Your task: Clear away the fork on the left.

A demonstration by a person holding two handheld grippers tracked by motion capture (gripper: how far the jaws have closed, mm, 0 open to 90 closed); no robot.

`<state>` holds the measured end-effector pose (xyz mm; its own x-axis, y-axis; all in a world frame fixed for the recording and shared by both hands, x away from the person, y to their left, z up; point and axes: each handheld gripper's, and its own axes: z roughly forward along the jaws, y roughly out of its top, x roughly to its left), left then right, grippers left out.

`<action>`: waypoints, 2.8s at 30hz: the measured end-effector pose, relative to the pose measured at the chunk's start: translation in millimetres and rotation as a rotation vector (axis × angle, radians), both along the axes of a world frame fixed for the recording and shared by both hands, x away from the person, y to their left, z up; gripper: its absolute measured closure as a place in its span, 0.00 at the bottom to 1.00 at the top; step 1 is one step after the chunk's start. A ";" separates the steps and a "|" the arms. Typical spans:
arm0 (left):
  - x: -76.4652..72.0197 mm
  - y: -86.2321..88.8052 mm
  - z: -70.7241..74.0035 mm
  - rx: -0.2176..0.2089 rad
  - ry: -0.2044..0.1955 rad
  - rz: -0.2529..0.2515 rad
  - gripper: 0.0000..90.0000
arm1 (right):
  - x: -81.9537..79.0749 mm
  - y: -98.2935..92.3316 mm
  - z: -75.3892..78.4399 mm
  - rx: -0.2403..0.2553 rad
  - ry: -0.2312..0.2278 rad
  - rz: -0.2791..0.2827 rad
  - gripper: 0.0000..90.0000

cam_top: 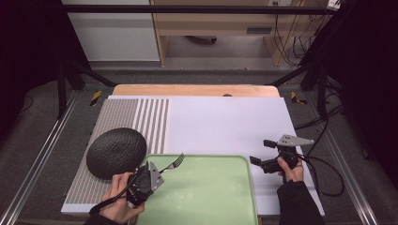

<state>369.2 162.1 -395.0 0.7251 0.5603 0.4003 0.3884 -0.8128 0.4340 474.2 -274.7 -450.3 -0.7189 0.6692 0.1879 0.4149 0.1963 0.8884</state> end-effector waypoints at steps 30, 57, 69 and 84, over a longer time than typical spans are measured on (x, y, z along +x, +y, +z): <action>-19.8 -39.2 -27.2 0.059 0.157 -0.017 0.85 | -0.4 -0.3 0.5 0.002 -0.002 -0.001 0.00; -19.3 -48.9 -47.5 0.111 0.210 -0.076 0.84 | -0.4 -0.2 0.4 0.004 -0.001 -0.001 0.00; -16.6 -36.8 -34.3 -0.143 0.200 -0.158 0.86 | -0.4 0.1 0.3 0.002 0.001 -0.001 0.00; -5.1 -38.6 -51.8 -0.272 0.237 -0.219 1.00 | -0.1 0.2 0.1 -0.004 -0.001 0.001 0.00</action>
<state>364.2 123.6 -446.8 0.8929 0.4452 0.0670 0.3342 -0.7552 0.5640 474.1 -274.6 -450.2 -0.7196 0.6694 0.1846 0.4137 0.1998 0.8883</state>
